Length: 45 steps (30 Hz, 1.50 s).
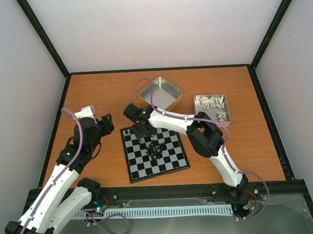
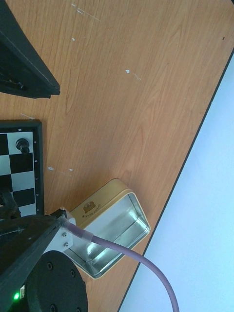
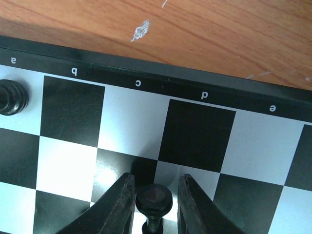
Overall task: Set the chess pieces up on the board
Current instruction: Pick up the chess piece from the chessboard, then place the chess piece on the chessboard.
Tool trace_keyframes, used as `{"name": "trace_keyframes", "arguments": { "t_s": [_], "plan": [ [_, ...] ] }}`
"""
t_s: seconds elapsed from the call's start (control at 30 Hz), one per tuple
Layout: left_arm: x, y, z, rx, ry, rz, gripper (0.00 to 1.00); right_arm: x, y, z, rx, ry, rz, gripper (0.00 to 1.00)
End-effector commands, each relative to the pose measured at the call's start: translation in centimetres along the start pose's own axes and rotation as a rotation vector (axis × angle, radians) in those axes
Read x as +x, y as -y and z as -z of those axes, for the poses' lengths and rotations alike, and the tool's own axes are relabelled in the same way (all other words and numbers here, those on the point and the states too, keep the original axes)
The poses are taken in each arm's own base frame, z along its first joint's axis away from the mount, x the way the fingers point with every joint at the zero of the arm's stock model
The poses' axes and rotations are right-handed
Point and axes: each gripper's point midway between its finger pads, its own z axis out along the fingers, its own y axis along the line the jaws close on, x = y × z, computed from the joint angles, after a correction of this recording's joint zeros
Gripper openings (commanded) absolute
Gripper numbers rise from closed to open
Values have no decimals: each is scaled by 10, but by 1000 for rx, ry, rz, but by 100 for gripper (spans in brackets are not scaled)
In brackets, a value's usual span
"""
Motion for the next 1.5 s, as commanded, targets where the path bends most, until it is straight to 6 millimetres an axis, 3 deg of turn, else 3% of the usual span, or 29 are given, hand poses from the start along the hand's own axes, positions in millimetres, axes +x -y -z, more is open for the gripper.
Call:
{"name": "trace_keyframes", "arguments": {
  "t_s": [0.0,0.13,0.27,0.4,0.57,0.63,0.8,0.97,1.23,1.47],
  "plan": [
    [-8,5,4,27,31,23,67,0,2,-3,22,-11,-22,25],
    [-9,10,4,52,27,20,67,-3,2,1,13,-2,-37,19],
    [-6,31,5,173,16,-25,71,-16,-2,19,-37,59,-66,18],
    [-5,58,9,324,4,-65,71,-35,-5,53,-151,176,-154,18],
    [0,90,15,514,-10,-129,77,-39,11,98,-375,316,-341,18],
    [7,100,14,572,-39,-149,79,-45,15,125,-492,397,-401,18],
    [22,121,9,685,-127,-154,79,-38,33,159,-648,482,-530,17],
    [27,149,16,795,-141,-145,79,-30,50,191,-795,567,-672,17],
    [18,166,33,879,-71,-13,80,-18,76,218,-954,643,-877,18],
    [31,175,39,955,-131,33,79,-19,76,234,-1093,614,-992,19]
  ]
}}
